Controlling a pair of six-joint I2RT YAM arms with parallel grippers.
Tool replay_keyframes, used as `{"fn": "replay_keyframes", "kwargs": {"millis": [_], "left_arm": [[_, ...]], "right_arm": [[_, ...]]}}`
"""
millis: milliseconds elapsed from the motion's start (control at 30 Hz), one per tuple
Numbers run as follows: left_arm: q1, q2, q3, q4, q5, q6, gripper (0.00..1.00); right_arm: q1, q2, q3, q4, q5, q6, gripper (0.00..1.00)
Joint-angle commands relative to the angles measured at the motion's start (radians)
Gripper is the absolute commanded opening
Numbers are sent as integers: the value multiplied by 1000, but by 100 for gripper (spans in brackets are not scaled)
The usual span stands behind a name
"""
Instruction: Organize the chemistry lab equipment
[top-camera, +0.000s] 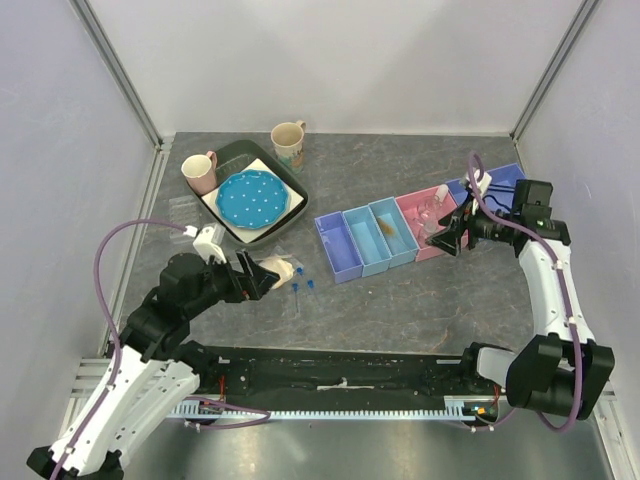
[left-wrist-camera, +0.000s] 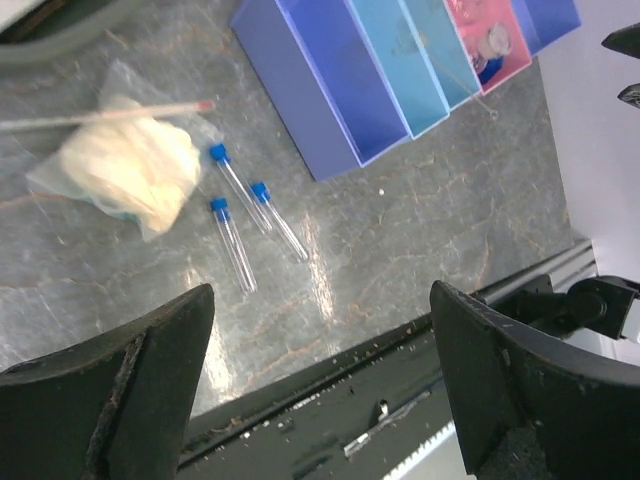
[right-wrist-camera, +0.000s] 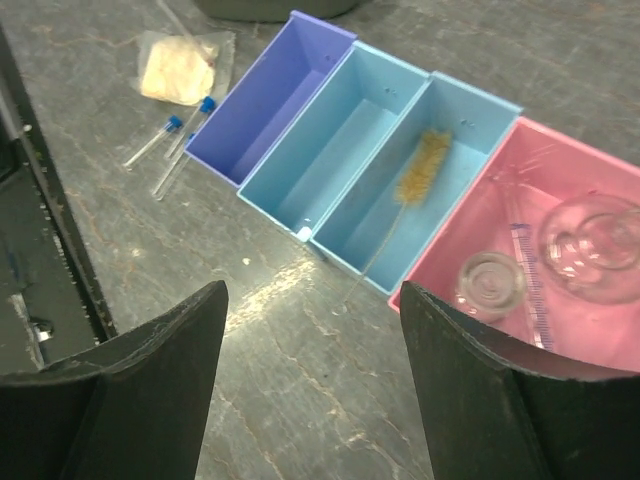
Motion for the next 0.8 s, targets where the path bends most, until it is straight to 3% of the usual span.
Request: {"fn": "replay_keyframes", "kwargs": {"millis": [0,533,767], "left_arm": [[2,81,34,-21,88,-118,91],[-27,454,137,-81,-20,-61,82],[-159,626,212,-93,-155,-71,79]], "right_arm": [[-1,19,-66,99,-148,26,78],[-4,46,-104,93,-119,-16,79],[-4,62,-99,85,-129,-20,78]]}}
